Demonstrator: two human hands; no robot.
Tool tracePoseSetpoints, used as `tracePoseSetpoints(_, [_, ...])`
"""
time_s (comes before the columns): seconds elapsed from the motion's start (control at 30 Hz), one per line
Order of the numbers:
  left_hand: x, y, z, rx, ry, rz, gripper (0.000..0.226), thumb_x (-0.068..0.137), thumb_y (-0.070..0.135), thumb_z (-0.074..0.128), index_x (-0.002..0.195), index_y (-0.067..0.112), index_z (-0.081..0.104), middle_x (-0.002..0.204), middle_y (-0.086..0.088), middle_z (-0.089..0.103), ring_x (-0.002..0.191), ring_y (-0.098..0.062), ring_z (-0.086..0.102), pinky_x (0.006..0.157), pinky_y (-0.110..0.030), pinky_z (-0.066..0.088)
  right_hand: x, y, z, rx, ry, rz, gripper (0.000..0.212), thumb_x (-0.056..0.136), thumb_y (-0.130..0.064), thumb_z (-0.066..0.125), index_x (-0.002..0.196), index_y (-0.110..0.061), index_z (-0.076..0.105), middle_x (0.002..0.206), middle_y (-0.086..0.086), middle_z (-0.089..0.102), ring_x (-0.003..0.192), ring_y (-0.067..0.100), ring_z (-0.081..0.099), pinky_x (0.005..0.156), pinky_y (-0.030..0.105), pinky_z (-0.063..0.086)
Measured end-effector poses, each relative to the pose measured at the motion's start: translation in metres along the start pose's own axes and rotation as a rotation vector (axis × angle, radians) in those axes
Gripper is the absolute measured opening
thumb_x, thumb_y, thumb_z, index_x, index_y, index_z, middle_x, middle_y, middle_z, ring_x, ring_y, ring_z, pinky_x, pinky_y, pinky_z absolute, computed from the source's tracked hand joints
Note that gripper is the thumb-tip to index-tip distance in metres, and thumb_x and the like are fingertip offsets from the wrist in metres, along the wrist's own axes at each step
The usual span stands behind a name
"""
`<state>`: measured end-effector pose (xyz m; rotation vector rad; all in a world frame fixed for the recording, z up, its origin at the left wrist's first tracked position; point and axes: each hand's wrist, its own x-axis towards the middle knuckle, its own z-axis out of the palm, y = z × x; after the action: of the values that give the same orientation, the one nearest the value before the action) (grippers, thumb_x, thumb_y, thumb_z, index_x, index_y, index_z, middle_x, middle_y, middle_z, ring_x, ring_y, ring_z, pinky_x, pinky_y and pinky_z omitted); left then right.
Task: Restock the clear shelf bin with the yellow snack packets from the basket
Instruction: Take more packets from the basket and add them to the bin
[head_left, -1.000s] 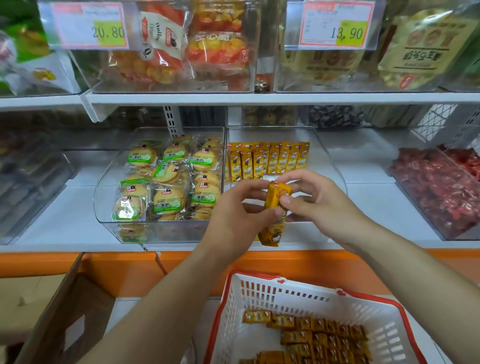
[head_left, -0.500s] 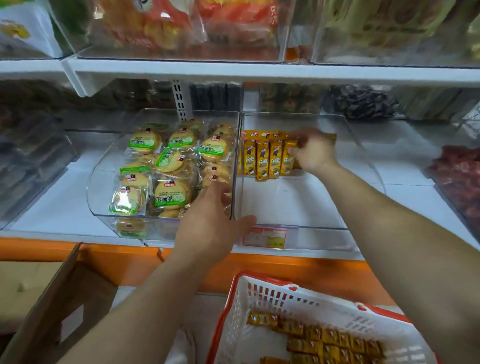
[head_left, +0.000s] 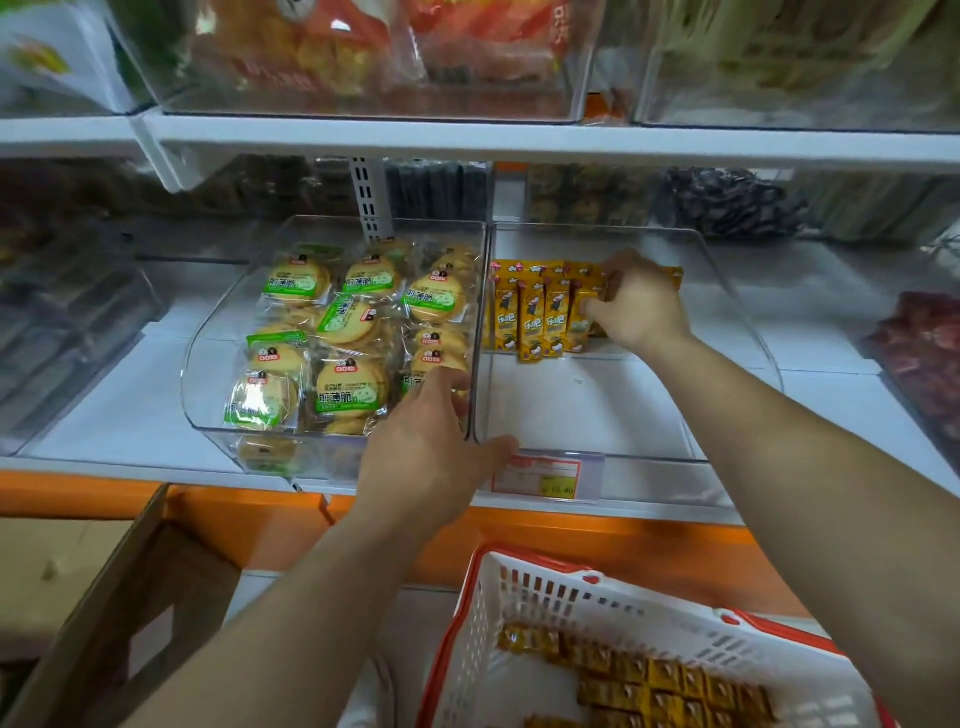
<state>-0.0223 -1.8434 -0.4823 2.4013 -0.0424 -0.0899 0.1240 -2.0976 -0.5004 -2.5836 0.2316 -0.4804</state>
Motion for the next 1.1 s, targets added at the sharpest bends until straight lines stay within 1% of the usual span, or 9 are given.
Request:
tracePoseSetpoints(0.17, [-0.001, 0.006, -0.011, -0.093, 0.064, 0.024, 0.066, 0.080, 0.041, 0.083, 0.136, 0.026, 0.051, 0.115, 0.008, 0.063, 0.097, -0.016, 0.063, 0.083, -0.046, 0.060, -0.034, -0.013, -0.036, 0.093, -0.043, -0.056, 0.035, 0.080, -0.025, 0.077, 0.109, -0.010, 0.065, 0.103, 0.009, 0.069, 0.096, 0.027, 0.064, 0.076, 0.031, 0.048])
tracePoseSetpoints(0.37, [-0.033, 0.024, -0.030, -0.170, 0.136, 0.121, 0.046, 0.086, 0.032, 0.080, 0.125, 0.024, 0.058, 0.111, 0.007, 0.063, 0.094, -0.015, 0.064, 0.081, -0.041, 0.059, -0.126, -0.030, -0.095, 0.167, -0.178, -0.170, 0.023, 0.079, -0.029, 0.080, 0.092, -0.025, 0.062, 0.097, -0.008, 0.057, 0.081, 0.017, 0.063, 0.074, 0.028, 0.049])
tracePoseSetpoints(0.5, [-0.065, 0.033, -0.022, -0.171, -0.105, 0.165, 0.024, 0.090, 0.036, 0.075, 0.107, 0.031, 0.060, 0.098, 0.017, 0.064, 0.088, -0.002, 0.063, 0.065, -0.016, 0.050, -0.191, -0.016, -0.116, 0.162, -0.267, -0.156, 0.017, 0.079, -0.027, 0.077, 0.084, -0.030, 0.061, 0.091, -0.010, 0.063, 0.071, 0.006, 0.064, 0.065, 0.016, 0.045])
tracePoseSetpoints(0.6, [-0.086, 0.032, 0.004, -0.064, -0.302, 0.167, 0.017, 0.087, 0.038, 0.076, 0.100, 0.031, 0.067, 0.096, 0.017, 0.067, 0.088, 0.002, 0.062, 0.067, -0.008, 0.043, -0.233, 0.010, -0.108, 0.150, -0.374, -0.098, 0.015, 0.077, -0.019, 0.076, 0.081, -0.025, 0.063, 0.078, -0.011, 0.063, 0.068, 0.008, 0.061, 0.067, 0.026, 0.049])
tracePoseSetpoints(0.7, [-0.097, 0.023, 0.038, 0.145, -0.429, 0.165, 0.023, 0.088, 0.038, 0.075, 0.107, 0.026, 0.068, 0.101, 0.010, 0.068, 0.088, -0.008, 0.061, 0.067, -0.014, 0.042, -0.268, 0.040, -0.088, 0.107, -0.500, -0.004, 0.013, 0.078, -0.017, 0.077, 0.082, -0.020, 0.064, 0.077, -0.006, 0.064, 0.074, 0.017, 0.062, 0.069, 0.030, 0.047])
tracePoseSetpoints(0.77, [-0.101, 0.010, 0.062, 0.275, -0.479, 0.145, 0.030, 0.090, 0.038, 0.072, 0.114, 0.021, 0.068, 0.111, 0.004, 0.068, 0.097, -0.015, 0.062, 0.078, -0.024, 0.048, -0.288, 0.060, -0.071, 0.029, -0.600, 0.045, 0.013, 0.081, -0.022, 0.076, 0.087, -0.019, 0.065, 0.085, 0.001, 0.068, 0.081, 0.020, 0.064, 0.071, 0.031, 0.047])
tracePoseSetpoints(0.93, [-0.116, -0.028, 0.132, 0.324, -0.550, 0.010, 0.027, 0.093, 0.032, 0.067, 0.116, 0.018, 0.067, 0.122, -0.005, 0.067, 0.104, -0.022, 0.064, 0.095, -0.039, 0.056, -0.325, 0.110, -0.017, -0.040, -0.815, 0.149, 0.004, 0.084, -0.015, 0.066, 0.085, -0.016, 0.062, 0.081, 0.001, 0.056, 0.081, 0.018, 0.055, 0.065, 0.024, 0.038])
tracePoseSetpoints(1.03, [-0.125, -0.054, 0.176, 0.351, -0.636, -0.001, 0.031, 0.093, 0.033, 0.065, 0.119, 0.015, 0.064, 0.121, -0.007, 0.065, 0.104, -0.022, 0.060, 0.089, -0.034, 0.052, -0.343, 0.140, 0.019, -0.010, -0.828, 0.149, 0.016, 0.091, -0.012, 0.062, 0.107, -0.012, 0.064, 0.106, 0.010, 0.057, 0.094, 0.024, 0.053, 0.081, 0.029, 0.042])
tracePoseSetpoints(1.1, [-0.129, -0.072, 0.205, 0.339, -0.697, -0.029, 0.039, 0.095, 0.035, 0.065, 0.127, 0.015, 0.058, 0.126, -0.008, 0.061, 0.107, -0.023, 0.058, 0.086, -0.033, 0.049, -0.354, 0.157, 0.042, -0.015, -0.795, 0.169, 0.034, 0.089, -0.022, 0.067, 0.123, -0.019, 0.064, 0.133, 0.002, 0.058, 0.116, 0.023, 0.057, 0.095, 0.029, 0.044])
